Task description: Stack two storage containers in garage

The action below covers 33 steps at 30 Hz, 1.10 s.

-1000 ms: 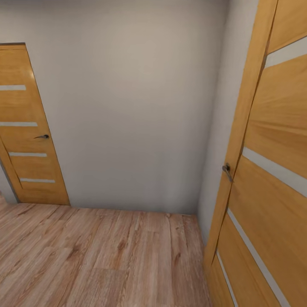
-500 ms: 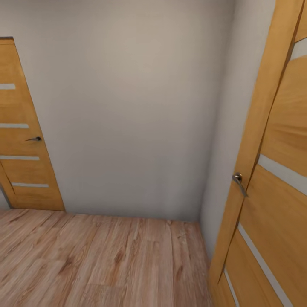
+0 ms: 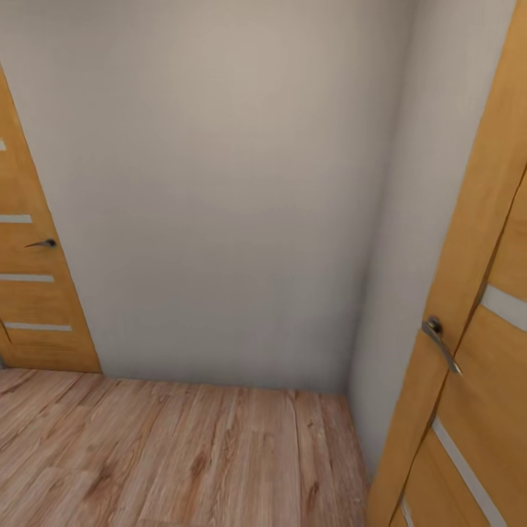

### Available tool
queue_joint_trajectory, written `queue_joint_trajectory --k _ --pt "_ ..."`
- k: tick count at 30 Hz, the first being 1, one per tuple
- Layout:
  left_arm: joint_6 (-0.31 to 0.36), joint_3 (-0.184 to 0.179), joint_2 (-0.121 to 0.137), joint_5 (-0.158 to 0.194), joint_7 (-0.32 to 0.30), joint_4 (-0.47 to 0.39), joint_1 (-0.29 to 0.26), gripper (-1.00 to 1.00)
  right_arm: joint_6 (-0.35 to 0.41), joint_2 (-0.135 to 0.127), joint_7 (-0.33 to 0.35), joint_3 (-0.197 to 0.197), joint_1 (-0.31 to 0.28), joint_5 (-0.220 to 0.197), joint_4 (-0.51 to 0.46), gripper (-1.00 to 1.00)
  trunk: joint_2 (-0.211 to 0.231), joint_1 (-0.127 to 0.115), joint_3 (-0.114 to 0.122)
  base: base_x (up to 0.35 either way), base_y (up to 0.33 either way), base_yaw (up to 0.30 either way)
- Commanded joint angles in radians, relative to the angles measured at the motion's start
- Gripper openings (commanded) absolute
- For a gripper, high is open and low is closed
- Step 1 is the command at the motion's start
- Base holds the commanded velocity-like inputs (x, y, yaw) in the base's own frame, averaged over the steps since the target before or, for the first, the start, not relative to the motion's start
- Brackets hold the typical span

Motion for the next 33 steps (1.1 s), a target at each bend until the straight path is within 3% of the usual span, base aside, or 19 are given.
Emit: queue_joint_trajectory --k 1,21,33 --pt "-0.004 0.001 0.000 0.000 0.003 0.001 -0.001 1.00 -0.005 0.001 0.000 0.008 -0.001 -0.009 0.003 1.00 -0.001 0.001 -0.001 0.322 0.000 0.000" --pt "-0.004 0.001 0.001 0.000 0.004 0.000 -0.001 1.00 -0.005 0.001 0.000 0.008 -0.001 -0.009 0.003 1.00 -0.001 0.001 -0.001 0.318 0.000 0.000" --pt "-0.005 0.001 0.001 0.000 0.004 0.000 -0.001 1.00 -0.005 0.001 0.000 0.008 -0.001 -0.009 0.003 1.00 -0.001 0.001 -0.001 0.047 0.000 0.000"
